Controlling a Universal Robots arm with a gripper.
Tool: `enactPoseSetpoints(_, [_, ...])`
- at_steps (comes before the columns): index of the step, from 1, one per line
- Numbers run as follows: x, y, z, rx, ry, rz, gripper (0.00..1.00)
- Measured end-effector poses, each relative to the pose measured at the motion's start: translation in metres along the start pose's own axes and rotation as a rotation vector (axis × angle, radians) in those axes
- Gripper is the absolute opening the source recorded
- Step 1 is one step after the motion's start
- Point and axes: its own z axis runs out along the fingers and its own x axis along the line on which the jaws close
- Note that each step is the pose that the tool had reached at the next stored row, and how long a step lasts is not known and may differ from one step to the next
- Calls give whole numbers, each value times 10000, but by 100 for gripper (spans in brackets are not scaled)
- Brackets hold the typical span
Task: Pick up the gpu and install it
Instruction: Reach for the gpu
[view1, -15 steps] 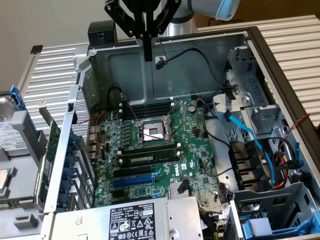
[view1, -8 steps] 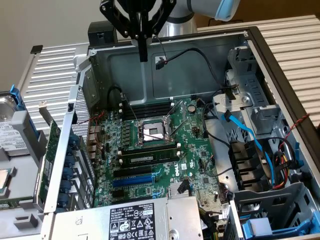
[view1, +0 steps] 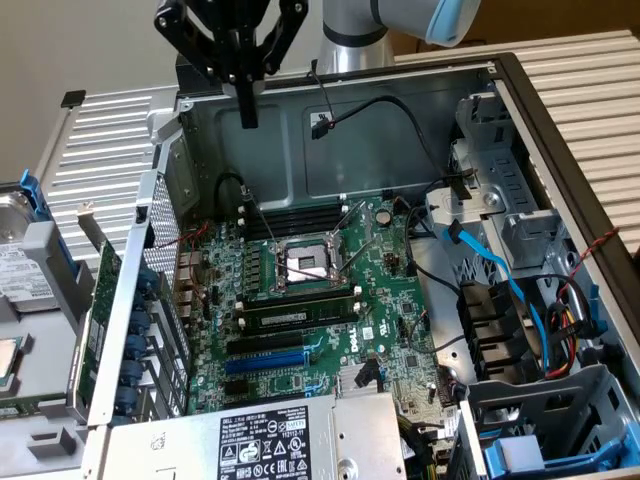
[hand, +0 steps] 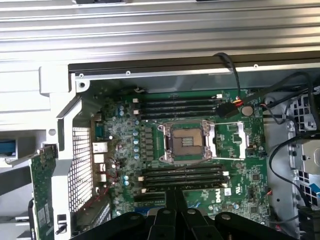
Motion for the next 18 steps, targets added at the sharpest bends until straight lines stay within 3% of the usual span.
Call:
enactPoseSetpoints(2, [84, -6, -2, 22, -1, -12, 11])
enactPoseSetpoints(4, [134, -9, -3, 109, -6, -61, 11])
enactPoseSetpoints(5, [151, -10, -4, 198, -9, -99, 11])
enactPoseSetpoints(6, [164, -11, -6, 334, -15, -151, 11])
enactPoseSetpoints(9, [200, -14, -6, 790, -41, -320, 11])
enactPoseSetpoints(10, [215, -16, -7, 869, -45, -370, 11])
enactPoseSetpoints(14, [247, -17, -7, 873, -50, -414, 11])
enactPoseSetpoints(16, [301, -21, -9, 871, -89, -414, 11])
enactPoseSetpoints(18, [352, -24, -10, 867, -168, -414, 11])
